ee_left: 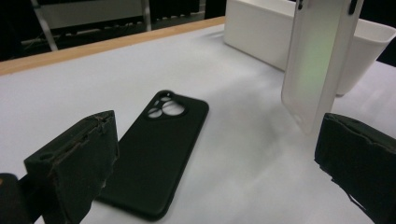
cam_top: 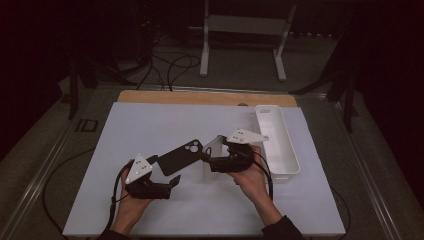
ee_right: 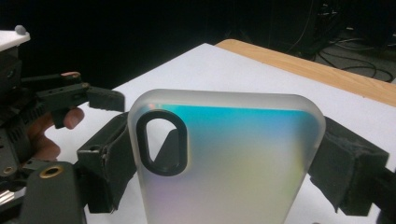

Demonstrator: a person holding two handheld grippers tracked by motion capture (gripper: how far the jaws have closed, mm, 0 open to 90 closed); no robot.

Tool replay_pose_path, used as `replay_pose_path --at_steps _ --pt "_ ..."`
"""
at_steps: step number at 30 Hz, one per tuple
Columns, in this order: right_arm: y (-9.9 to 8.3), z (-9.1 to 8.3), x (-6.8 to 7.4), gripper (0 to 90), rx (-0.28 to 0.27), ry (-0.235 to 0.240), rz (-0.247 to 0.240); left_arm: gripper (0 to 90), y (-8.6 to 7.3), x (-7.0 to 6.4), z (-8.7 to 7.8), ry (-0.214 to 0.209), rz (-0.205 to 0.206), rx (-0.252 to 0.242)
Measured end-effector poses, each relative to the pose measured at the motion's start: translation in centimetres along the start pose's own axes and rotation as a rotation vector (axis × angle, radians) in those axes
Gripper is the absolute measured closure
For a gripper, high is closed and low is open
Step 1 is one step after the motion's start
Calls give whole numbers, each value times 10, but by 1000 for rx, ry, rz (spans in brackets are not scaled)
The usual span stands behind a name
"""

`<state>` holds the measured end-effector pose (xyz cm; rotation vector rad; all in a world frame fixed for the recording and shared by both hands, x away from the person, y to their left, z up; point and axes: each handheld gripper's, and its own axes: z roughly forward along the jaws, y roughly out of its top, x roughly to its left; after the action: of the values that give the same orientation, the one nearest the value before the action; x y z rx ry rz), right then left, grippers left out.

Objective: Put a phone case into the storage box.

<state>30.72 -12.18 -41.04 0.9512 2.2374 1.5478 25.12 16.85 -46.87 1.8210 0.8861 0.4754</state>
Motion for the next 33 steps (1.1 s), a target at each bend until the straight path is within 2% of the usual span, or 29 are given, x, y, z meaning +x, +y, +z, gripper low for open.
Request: replay_pose_path --at_steps 9,10,13,18,26,28,29,33 --pt "1 -2 -2 165 -3 -15 0 2 -11 8 -13 25 -6 -2" --pt "1 -2 -2 165 -3 -15 0 2 -17 9 -20 35 3 -10" --pt "1 -3 -4 165 -11 -20 5 2 -21 11 -27 50 13 -9" --pt "3 -5 -6 165 -20 -31 1 2 -29 18 -36 76 -1 -12" --pt "4 -5 -6 164 -32 -49 0 2 -37 24 -44 107 -5 -17" --pt "6 -7 -6 165 -41 -60 -5 2 -42 29 -47 139 -11 -29" --pt "6 -7 -6 165 -41 -60 -5 2 -42 29 -47 139 -11 -29" --pt "10 -10 -7 165 -54 -71 -11 2 -46 34 -45 153 -35 -29"
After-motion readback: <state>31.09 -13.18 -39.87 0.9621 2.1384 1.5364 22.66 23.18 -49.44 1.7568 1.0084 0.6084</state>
